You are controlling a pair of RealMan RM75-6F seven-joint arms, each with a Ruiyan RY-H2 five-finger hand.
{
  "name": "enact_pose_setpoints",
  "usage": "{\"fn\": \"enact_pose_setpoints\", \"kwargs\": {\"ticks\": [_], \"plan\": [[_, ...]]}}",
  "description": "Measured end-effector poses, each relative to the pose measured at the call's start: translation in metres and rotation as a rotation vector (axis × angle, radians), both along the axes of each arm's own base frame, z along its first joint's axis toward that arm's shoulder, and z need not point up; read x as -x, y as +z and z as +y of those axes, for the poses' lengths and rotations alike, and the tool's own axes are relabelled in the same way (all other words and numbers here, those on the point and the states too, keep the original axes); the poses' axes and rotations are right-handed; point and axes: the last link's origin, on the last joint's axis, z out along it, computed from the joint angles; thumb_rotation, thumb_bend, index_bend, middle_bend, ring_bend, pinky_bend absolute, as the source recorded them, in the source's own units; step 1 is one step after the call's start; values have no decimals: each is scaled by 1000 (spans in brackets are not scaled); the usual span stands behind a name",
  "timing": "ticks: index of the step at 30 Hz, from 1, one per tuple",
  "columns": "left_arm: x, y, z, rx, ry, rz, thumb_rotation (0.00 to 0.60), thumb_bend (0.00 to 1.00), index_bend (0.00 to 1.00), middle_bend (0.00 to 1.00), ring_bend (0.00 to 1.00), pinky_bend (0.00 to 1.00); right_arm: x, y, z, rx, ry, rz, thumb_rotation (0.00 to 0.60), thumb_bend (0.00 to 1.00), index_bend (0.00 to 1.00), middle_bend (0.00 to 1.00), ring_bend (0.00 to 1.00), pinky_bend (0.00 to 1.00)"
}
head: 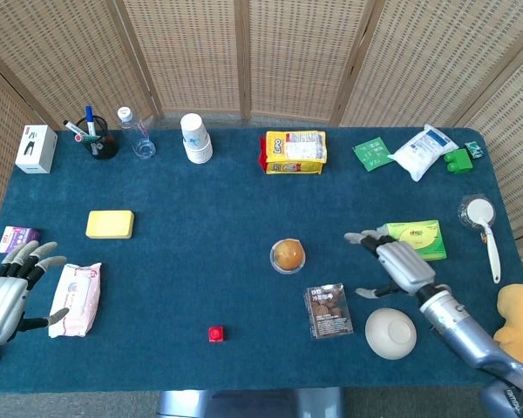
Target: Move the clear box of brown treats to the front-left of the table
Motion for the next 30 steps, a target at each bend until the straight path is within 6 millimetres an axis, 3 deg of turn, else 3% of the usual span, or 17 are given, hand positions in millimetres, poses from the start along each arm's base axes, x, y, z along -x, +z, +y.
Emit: {"fn": "enact_pose_setpoints", "kwargs": {"ticks": [5, 11, 30], "plan": [[-7, 3, 1, -7, -18, 8, 600, 154, 239, 150, 49, 64, 19, -1, 0, 43, 63, 46, 600, 38, 114, 219, 95, 191], [-12, 7, 0, -15, -26, 15, 600, 154, 238, 149, 48, 64, 27, -13, 1, 55, 154, 64, 600, 0, 112, 219, 94, 189], [-19, 15, -6, -29, -29, 27, 600, 154, 237, 148, 48, 64, 28, -40, 3, -13, 353, 114, 600, 0, 115, 220, 94, 188]]}}
